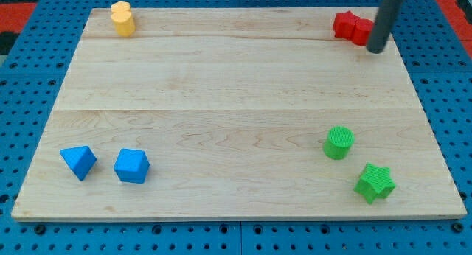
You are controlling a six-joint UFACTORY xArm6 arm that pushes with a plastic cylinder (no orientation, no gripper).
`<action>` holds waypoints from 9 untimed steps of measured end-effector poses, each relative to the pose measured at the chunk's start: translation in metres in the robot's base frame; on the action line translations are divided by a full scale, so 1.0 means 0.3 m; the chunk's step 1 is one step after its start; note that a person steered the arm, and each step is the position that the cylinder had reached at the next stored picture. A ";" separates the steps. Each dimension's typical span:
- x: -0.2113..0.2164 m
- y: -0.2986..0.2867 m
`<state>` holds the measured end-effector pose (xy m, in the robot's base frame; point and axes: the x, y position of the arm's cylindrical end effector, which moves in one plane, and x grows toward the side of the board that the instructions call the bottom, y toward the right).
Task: Push the red circle closer to the red star
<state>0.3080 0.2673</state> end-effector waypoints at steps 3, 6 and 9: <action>-0.253 -0.069; -0.062 -0.041; 0.356 -0.045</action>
<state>0.4149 0.2538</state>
